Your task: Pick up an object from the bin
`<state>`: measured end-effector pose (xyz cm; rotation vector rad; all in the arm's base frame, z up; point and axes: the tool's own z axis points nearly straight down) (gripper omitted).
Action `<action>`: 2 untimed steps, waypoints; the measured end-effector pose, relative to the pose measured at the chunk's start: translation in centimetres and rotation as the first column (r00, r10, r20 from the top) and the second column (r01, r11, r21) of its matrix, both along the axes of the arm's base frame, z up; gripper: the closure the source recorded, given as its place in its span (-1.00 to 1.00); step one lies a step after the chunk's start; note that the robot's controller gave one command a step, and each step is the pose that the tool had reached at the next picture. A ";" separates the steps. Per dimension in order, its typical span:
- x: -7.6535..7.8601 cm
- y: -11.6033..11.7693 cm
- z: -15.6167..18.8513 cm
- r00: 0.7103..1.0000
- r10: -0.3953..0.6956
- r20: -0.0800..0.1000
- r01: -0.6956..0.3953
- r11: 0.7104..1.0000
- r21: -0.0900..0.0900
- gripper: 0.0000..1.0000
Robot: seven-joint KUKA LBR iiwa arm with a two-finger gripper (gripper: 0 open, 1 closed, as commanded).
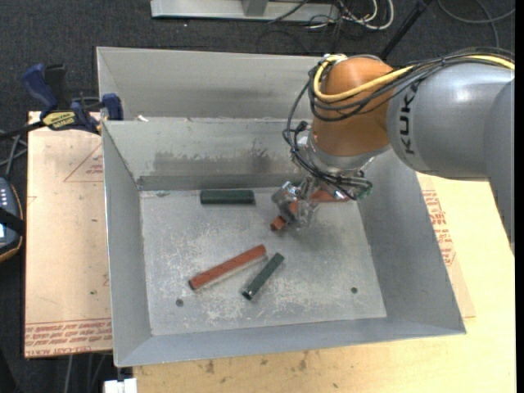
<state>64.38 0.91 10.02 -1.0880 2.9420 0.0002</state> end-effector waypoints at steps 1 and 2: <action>0.0 0.0 -0.2 0.999 -0.038 -0.002 0.038 0.999 0.001 1.00; -0.8 -1.2 -0.5 1.000 -0.001 -0.002 0.001 1.000 0.000 -1.00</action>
Offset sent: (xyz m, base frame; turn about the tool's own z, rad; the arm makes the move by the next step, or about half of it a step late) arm -0.0128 -0.0180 -0.0302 -0.1349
